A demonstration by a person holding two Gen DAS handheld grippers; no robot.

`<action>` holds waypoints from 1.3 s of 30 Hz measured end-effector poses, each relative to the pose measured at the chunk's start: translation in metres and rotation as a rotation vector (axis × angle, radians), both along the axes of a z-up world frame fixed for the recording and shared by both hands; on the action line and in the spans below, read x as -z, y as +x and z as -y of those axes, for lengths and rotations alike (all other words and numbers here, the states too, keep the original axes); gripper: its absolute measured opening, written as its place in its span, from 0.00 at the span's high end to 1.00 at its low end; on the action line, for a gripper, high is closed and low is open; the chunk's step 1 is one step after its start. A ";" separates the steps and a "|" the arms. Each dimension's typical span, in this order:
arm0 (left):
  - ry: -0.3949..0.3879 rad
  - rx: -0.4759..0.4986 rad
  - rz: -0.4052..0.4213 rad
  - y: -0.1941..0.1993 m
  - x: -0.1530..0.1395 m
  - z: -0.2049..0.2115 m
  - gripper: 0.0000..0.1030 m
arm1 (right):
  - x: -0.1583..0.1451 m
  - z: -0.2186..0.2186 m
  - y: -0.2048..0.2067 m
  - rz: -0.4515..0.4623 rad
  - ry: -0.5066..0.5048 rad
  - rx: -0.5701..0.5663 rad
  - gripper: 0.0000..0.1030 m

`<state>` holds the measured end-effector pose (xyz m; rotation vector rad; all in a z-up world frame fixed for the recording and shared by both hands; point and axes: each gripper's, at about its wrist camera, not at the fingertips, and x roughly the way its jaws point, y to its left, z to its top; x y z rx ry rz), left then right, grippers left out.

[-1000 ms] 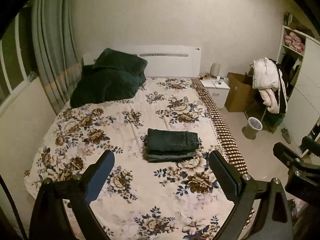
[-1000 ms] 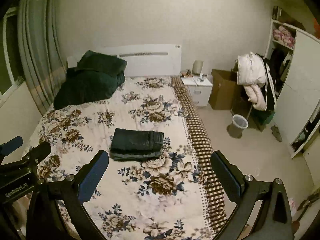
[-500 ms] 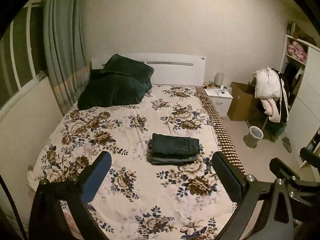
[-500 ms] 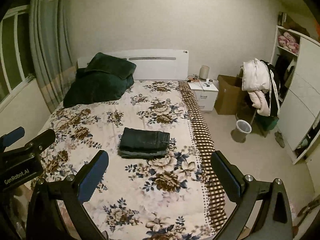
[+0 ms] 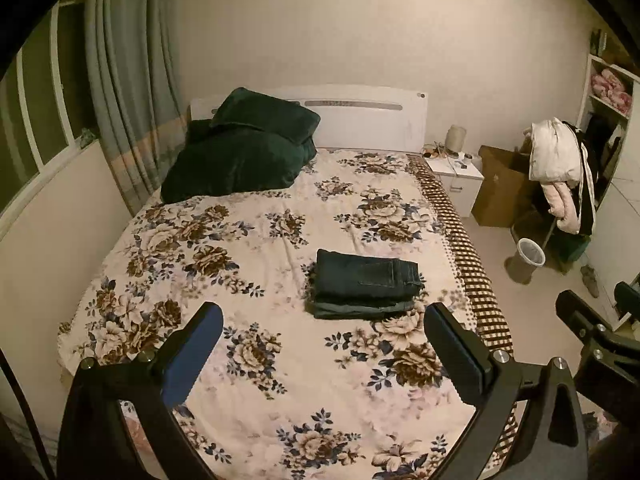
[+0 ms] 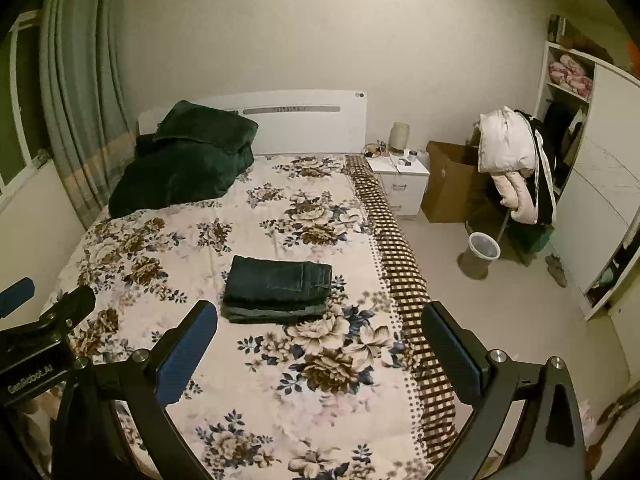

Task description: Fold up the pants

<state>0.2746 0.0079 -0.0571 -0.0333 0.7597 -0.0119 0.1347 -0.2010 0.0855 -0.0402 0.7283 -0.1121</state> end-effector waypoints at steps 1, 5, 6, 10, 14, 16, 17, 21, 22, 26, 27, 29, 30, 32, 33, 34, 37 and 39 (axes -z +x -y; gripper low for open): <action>0.002 -0.004 -0.007 0.003 0.003 0.000 0.00 | 0.005 0.000 0.005 -0.006 -0.003 0.001 0.00; 0.012 -0.008 -0.016 0.011 0.011 -0.001 0.00 | 0.020 0.000 0.023 -0.028 -0.007 0.002 0.00; 0.012 -0.008 -0.017 0.013 0.013 -0.002 0.00 | 0.022 0.000 0.026 -0.032 -0.004 0.001 0.00; 0.025 -0.017 -0.020 0.018 0.015 -0.002 0.00 | 0.032 -0.001 0.031 -0.042 -0.007 0.002 0.00; 0.028 -0.017 -0.021 0.020 0.019 -0.002 0.00 | 0.034 -0.002 0.034 -0.041 -0.012 0.006 0.00; 0.030 -0.018 -0.019 0.021 0.018 -0.003 0.00 | 0.034 -0.002 0.034 -0.039 -0.013 0.006 0.00; 0.029 -0.018 -0.018 0.021 0.020 -0.004 0.00 | 0.034 -0.002 0.035 -0.040 -0.010 0.004 0.00; 0.029 -0.017 -0.019 0.021 0.019 -0.004 0.00 | 0.036 -0.004 0.040 -0.034 -0.012 0.000 0.00; 0.031 -0.018 -0.018 0.021 0.019 -0.004 0.00 | 0.036 -0.006 0.041 -0.032 -0.013 -0.002 0.00; 0.030 -0.018 -0.014 0.022 0.021 -0.006 0.00 | 0.037 -0.007 0.043 -0.031 -0.012 -0.004 0.00; 0.030 -0.019 -0.014 0.022 0.021 -0.007 0.00 | 0.037 -0.007 0.043 -0.030 -0.014 -0.003 0.00; 0.029 -0.018 -0.012 0.023 0.021 -0.008 0.00 | 0.037 -0.007 0.045 -0.031 -0.011 -0.006 0.00; 0.028 -0.017 -0.011 0.024 0.021 -0.008 0.00 | 0.036 -0.007 0.045 -0.030 -0.013 -0.007 0.00; 0.026 -0.019 -0.009 0.024 0.019 -0.009 0.00 | 0.036 -0.008 0.047 -0.026 -0.015 -0.009 0.00; 0.026 -0.019 -0.009 0.024 0.019 -0.009 0.00 | 0.036 -0.009 0.046 -0.025 -0.015 -0.008 0.00; 0.024 -0.017 -0.010 0.024 0.019 -0.010 0.00 | 0.036 -0.009 0.046 -0.025 -0.015 -0.007 0.00; 0.027 -0.016 -0.004 0.024 0.016 -0.008 0.00 | 0.038 -0.010 0.046 -0.024 -0.016 -0.008 0.00; 0.028 -0.017 -0.002 0.025 0.015 -0.008 0.00 | 0.037 -0.010 0.045 -0.023 -0.016 -0.007 0.00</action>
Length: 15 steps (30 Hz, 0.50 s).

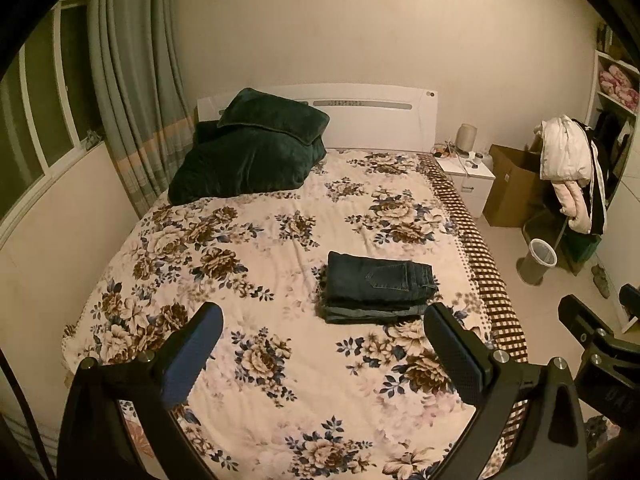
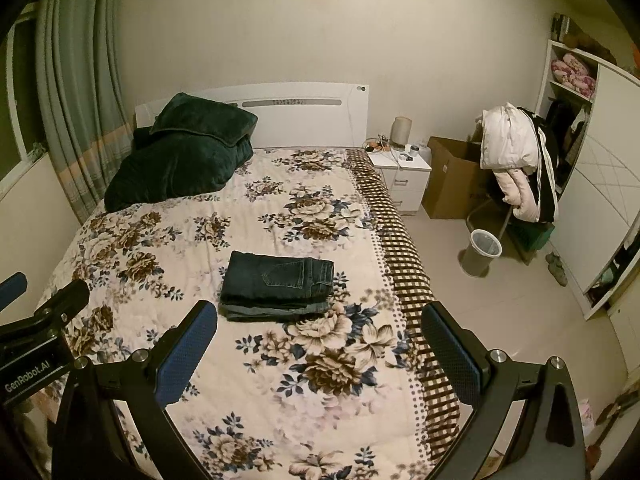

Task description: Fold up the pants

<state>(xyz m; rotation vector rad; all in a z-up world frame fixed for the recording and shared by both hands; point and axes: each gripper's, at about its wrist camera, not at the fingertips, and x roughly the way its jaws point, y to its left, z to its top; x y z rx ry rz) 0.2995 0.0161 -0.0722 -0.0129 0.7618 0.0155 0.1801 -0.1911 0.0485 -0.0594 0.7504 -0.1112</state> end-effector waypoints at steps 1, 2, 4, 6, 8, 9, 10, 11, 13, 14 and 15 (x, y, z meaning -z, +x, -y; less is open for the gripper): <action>-0.002 0.001 -0.001 -0.001 0.000 0.000 0.00 | 0.001 0.000 0.001 0.001 0.000 -0.001 0.00; -0.002 0.003 -0.001 -0.001 0.001 0.000 0.00 | 0.000 0.000 -0.001 -0.001 0.005 0.001 0.00; 0.002 0.001 0.001 -0.001 0.001 0.000 0.00 | -0.001 -0.001 -0.002 0.001 0.005 0.000 0.00; 0.004 -0.003 0.005 -0.002 -0.003 0.002 0.00 | 0.000 -0.001 -0.001 0.001 0.009 0.000 0.00; 0.005 -0.006 0.010 -0.003 -0.006 0.004 0.00 | -0.002 -0.001 -0.001 0.003 0.008 0.001 0.00; 0.007 -0.008 0.011 -0.002 -0.007 0.004 0.00 | -0.002 -0.001 -0.001 0.004 0.009 0.000 0.00; 0.008 -0.010 0.012 -0.004 -0.007 0.005 0.00 | -0.003 0.000 -0.001 0.005 0.011 0.000 0.00; 0.008 -0.012 0.014 -0.006 -0.008 0.006 0.00 | -0.004 0.001 -0.002 0.006 0.011 0.001 0.00; 0.010 -0.013 0.014 -0.006 -0.008 0.006 0.00 | -0.004 0.001 -0.003 0.006 0.012 0.000 0.00; 0.010 -0.013 0.015 -0.006 -0.009 0.006 0.00 | -0.003 0.001 -0.003 0.006 0.012 0.001 0.00; 0.011 -0.015 0.014 -0.006 -0.010 0.006 0.00 | -0.003 0.000 -0.003 0.007 0.012 0.001 0.00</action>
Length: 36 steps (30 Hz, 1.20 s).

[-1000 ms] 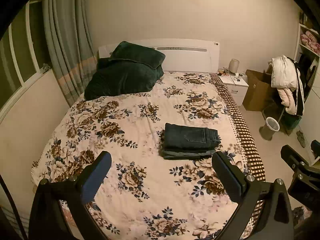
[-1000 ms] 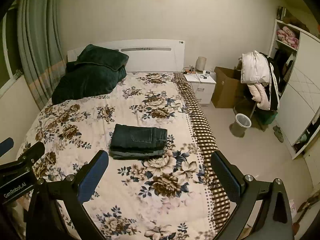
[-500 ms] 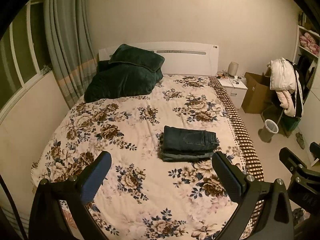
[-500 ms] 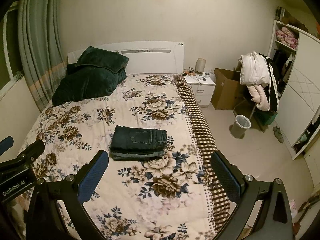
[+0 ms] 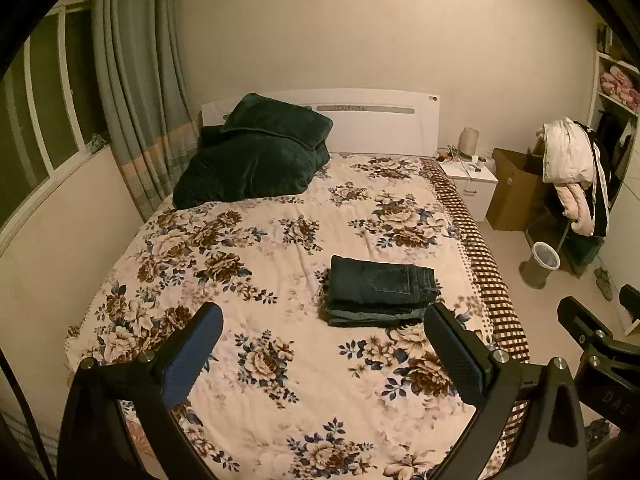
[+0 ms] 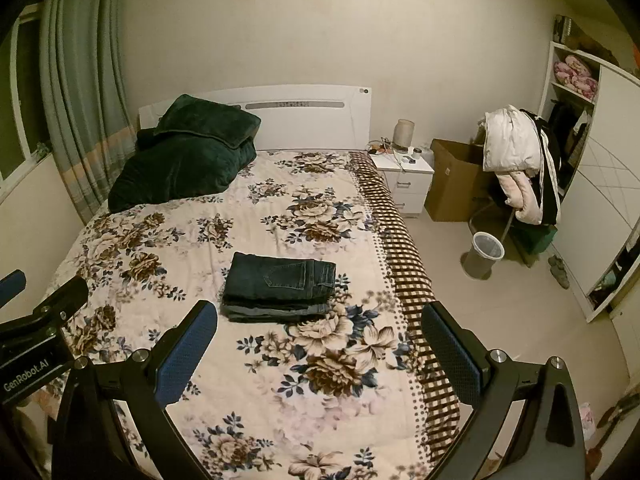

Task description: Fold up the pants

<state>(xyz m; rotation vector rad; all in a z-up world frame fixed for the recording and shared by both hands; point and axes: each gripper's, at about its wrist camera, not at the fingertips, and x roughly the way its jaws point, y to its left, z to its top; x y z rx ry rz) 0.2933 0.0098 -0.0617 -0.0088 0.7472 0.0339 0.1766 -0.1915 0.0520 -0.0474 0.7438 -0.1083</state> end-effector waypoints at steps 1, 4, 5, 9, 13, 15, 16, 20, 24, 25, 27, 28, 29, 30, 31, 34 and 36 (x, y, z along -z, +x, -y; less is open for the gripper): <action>0.000 0.000 0.000 -0.001 0.001 0.000 0.00 | 0.000 0.000 0.000 0.000 0.000 -0.001 0.00; -0.003 0.002 -0.001 -0.001 0.002 0.000 0.00 | 0.000 0.001 -0.004 0.002 0.001 0.001 0.00; -0.001 0.002 -0.001 -0.001 0.001 0.000 0.00 | 0.001 0.001 -0.003 0.002 -0.001 0.001 0.00; 0.001 0.003 0.002 0.000 0.001 0.000 0.00 | 0.001 0.000 -0.005 0.003 -0.002 0.003 0.00; 0.001 0.002 0.001 -0.002 0.002 0.000 0.00 | -0.001 0.002 -0.004 0.007 -0.002 0.002 0.00; 0.002 0.002 0.003 -0.001 0.001 0.000 0.00 | 0.000 0.001 -0.006 0.006 -0.002 0.003 0.00; 0.000 0.001 0.001 -0.003 0.002 0.000 0.00 | 0.000 0.002 -0.004 0.007 0.000 0.003 0.00; 0.001 -0.001 0.002 -0.004 0.003 0.000 0.00 | 0.001 0.001 -0.006 0.006 -0.004 0.001 0.00; 0.001 -0.002 0.003 -0.005 0.000 0.002 0.00 | 0.000 0.000 -0.007 0.006 -0.003 0.001 0.00; 0.002 -0.004 0.003 -0.005 0.000 0.002 0.00 | 0.001 0.000 -0.007 0.007 -0.003 0.000 0.00; 0.001 -0.003 0.003 -0.005 0.000 0.002 0.00 | 0.001 0.000 -0.007 0.006 -0.001 0.001 0.00; 0.002 -0.004 0.003 -0.006 0.000 0.002 0.00 | 0.001 0.000 -0.007 0.006 -0.003 0.001 0.00; 0.001 -0.004 0.004 -0.006 0.000 0.002 0.00 | 0.000 0.000 -0.007 0.005 0.000 0.000 0.00; 0.001 -0.005 0.006 -0.006 -0.001 0.003 0.00 | 0.000 0.000 -0.007 0.006 -0.003 0.000 0.00; 0.002 -0.003 0.005 -0.006 0.001 0.003 0.00 | 0.000 0.000 -0.007 0.007 -0.005 0.001 0.00; 0.003 -0.003 0.006 -0.006 0.001 0.003 0.00 | 0.000 0.000 -0.006 0.006 -0.001 0.001 0.00; 0.002 -0.003 0.005 -0.006 0.000 0.003 0.00 | 0.000 0.000 -0.007 0.007 -0.004 0.001 0.00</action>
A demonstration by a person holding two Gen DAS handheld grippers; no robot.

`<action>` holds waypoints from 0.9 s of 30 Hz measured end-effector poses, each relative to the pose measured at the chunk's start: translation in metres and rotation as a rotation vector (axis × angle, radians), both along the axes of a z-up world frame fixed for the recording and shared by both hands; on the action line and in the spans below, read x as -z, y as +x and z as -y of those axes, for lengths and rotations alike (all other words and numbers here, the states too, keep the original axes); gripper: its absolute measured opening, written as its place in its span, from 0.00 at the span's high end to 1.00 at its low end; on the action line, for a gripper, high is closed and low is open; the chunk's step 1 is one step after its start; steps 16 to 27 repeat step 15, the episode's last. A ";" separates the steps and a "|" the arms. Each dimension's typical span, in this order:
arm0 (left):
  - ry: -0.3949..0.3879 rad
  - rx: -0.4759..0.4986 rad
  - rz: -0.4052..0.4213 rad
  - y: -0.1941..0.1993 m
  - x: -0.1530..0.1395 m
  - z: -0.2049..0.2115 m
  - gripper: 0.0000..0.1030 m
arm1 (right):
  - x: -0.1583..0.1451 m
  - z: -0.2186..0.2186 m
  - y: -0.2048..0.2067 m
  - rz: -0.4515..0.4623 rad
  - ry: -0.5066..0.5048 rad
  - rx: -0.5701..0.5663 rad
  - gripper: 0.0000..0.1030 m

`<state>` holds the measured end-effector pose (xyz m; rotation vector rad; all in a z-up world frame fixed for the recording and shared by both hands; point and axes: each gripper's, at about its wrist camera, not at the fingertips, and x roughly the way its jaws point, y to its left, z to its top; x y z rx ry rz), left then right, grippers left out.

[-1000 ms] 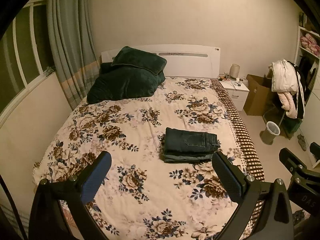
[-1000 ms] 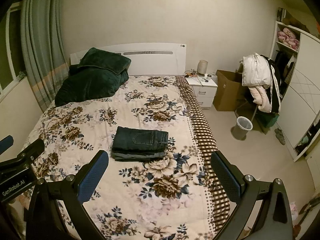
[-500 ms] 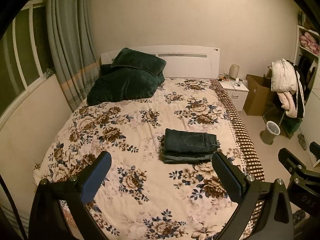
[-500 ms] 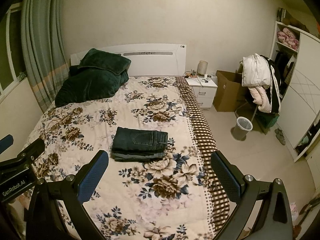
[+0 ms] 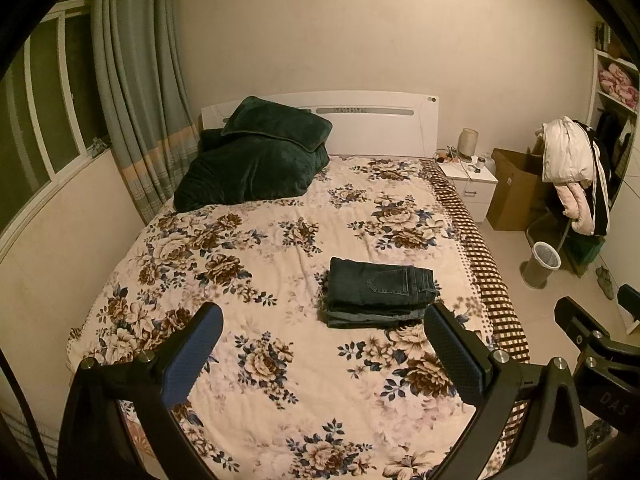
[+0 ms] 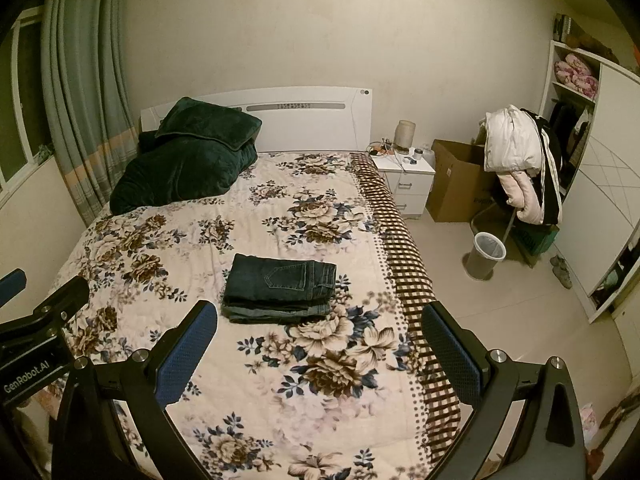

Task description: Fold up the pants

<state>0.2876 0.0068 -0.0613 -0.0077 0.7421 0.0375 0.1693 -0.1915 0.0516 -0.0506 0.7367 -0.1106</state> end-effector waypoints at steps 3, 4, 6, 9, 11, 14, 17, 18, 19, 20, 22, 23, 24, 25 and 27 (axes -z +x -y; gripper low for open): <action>0.000 0.000 0.000 0.000 0.000 0.000 0.00 | 0.000 0.000 0.000 0.001 0.005 0.001 0.00; 0.001 -0.001 0.001 0.000 0.000 0.000 0.00 | 0.000 -0.001 0.000 0.002 0.003 0.000 0.00; 0.001 -0.001 0.002 0.000 -0.001 0.000 0.00 | 0.000 0.000 -0.001 0.003 0.006 0.001 0.00; 0.003 0.000 0.002 0.000 -0.001 0.001 0.00 | 0.000 0.000 -0.002 0.001 0.008 0.000 0.00; -0.002 0.006 0.004 0.000 -0.001 0.001 0.00 | -0.001 0.000 -0.001 0.001 0.007 0.001 0.00; 0.004 -0.005 0.020 0.000 -0.005 0.001 0.00 | -0.001 0.000 0.000 -0.002 0.011 0.001 0.00; 0.002 -0.004 0.020 0.000 -0.006 0.001 0.00 | -0.002 0.000 0.002 -0.002 0.010 0.001 0.00; 0.002 -0.004 0.020 0.000 -0.006 0.001 0.00 | -0.002 0.000 0.002 -0.002 0.010 0.001 0.00; 0.002 -0.004 0.020 0.000 -0.006 0.001 0.00 | -0.002 0.000 0.002 -0.002 0.010 0.001 0.00; 0.002 -0.004 0.020 0.000 -0.006 0.001 0.00 | -0.002 0.000 0.002 -0.002 0.010 0.001 0.00; 0.002 -0.004 0.020 0.000 -0.006 0.001 0.00 | -0.002 0.000 0.002 -0.002 0.010 0.001 0.00; 0.002 -0.004 0.020 0.000 -0.006 0.001 0.00 | -0.002 0.000 0.002 -0.002 0.010 0.001 0.00; 0.002 -0.004 0.020 0.000 -0.006 0.001 0.00 | -0.002 0.000 0.002 -0.002 0.010 0.001 0.00; 0.002 -0.004 0.020 0.000 -0.006 0.001 0.00 | -0.002 0.000 0.002 -0.002 0.010 0.001 0.00; 0.002 -0.004 0.020 0.000 -0.006 0.001 0.00 | -0.002 0.000 0.002 -0.002 0.010 0.001 0.00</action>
